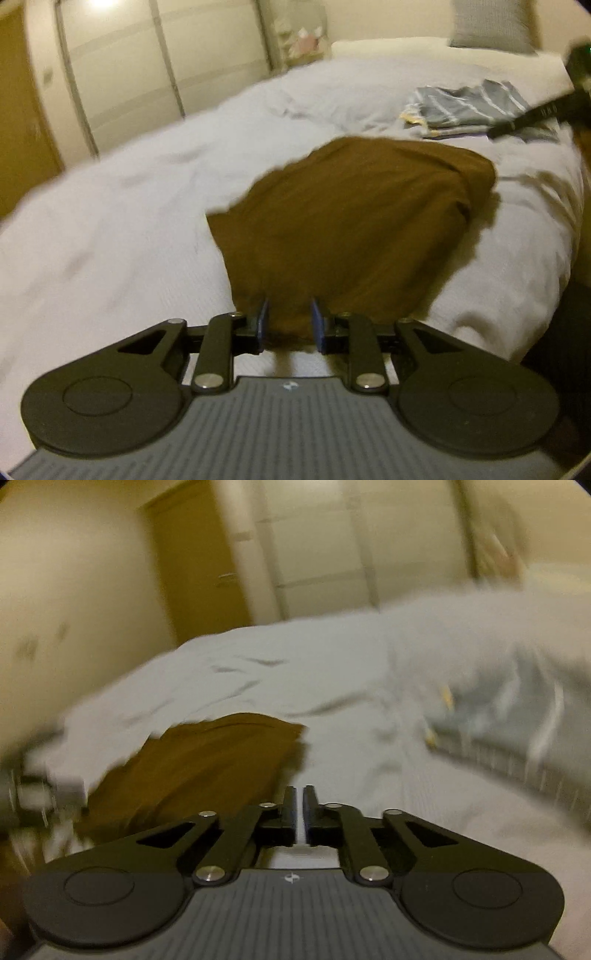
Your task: Fold clothes
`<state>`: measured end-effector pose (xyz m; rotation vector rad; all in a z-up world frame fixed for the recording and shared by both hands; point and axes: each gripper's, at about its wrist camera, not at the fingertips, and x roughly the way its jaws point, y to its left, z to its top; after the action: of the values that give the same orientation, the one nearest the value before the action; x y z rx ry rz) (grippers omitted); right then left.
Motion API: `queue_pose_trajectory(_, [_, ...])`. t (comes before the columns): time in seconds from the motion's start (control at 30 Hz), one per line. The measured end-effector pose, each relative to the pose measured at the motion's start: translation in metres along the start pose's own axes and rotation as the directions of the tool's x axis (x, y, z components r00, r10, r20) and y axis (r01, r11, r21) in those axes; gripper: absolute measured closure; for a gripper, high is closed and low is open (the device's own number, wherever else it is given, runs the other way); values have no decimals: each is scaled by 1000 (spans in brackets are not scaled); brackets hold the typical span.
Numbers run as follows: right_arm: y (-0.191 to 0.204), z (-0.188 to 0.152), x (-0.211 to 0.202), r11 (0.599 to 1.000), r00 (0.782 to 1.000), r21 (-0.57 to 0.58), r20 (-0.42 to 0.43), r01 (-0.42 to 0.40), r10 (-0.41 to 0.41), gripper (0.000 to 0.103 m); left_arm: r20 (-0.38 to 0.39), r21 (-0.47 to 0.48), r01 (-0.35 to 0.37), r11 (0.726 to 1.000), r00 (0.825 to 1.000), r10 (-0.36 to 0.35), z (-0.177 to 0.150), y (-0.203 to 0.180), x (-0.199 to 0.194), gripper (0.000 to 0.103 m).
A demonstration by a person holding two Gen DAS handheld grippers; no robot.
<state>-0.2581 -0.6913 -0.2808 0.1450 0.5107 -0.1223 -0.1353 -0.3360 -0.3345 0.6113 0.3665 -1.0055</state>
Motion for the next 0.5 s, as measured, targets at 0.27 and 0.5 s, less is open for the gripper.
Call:
queue_pose_trajectory(0.27, [112,-45,22,734,998,-677,14,54,-60,59,71,535,-70,842,997,37,-3,-96,-2,64])
queue_pose_trajectory(0.5, [141,-78,82,376,977,-916,66,139,-201,66,58,629,-145,763,988,140,-1,-112,50,95])
